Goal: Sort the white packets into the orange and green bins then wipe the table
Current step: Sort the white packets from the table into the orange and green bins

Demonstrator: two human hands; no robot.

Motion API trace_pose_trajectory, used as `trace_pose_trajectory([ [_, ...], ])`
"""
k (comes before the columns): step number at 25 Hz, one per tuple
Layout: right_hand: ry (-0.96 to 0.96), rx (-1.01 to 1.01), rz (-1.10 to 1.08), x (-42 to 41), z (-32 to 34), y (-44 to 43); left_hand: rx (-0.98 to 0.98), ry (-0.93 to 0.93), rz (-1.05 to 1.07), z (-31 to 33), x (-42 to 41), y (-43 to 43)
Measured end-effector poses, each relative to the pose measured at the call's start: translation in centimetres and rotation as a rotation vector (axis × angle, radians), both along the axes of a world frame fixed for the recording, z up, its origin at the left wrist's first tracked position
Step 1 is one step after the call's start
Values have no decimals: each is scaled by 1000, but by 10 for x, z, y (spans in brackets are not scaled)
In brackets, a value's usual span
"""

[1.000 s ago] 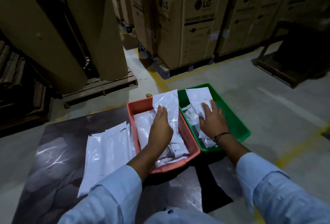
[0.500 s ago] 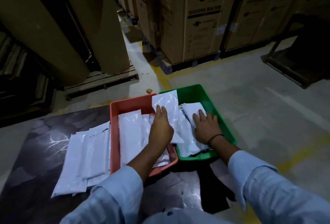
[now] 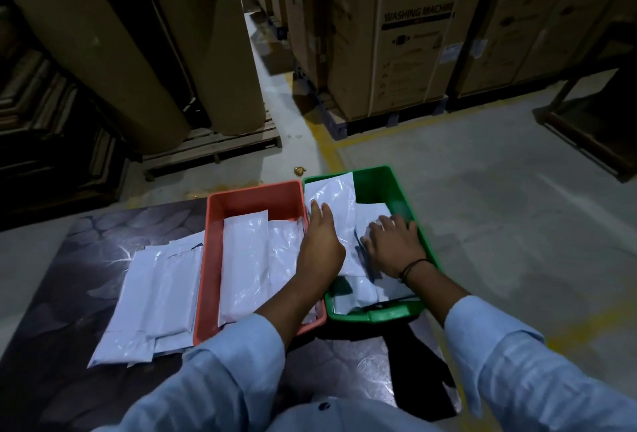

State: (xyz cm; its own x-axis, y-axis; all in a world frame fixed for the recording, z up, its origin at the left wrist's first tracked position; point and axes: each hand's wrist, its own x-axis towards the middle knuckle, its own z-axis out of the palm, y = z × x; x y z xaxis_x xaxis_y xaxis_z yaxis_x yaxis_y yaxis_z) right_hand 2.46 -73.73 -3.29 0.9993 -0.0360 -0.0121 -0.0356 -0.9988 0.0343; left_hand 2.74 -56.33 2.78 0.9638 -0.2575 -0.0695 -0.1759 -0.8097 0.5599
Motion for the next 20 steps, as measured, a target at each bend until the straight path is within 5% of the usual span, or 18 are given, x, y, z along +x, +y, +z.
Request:
trace_pose_trajectory([
  [4, -273, 37, 8, 2, 11, -33, 116, 105, 6, -15, -13, -29],
  [12, -262, 71, 2, -12, -2, -46, 461, -115, -95, -68, -17, -47],
  [20, -212, 35, -1, -10, -6, -47, 300, 233, -65, -98, -16, -52],
])
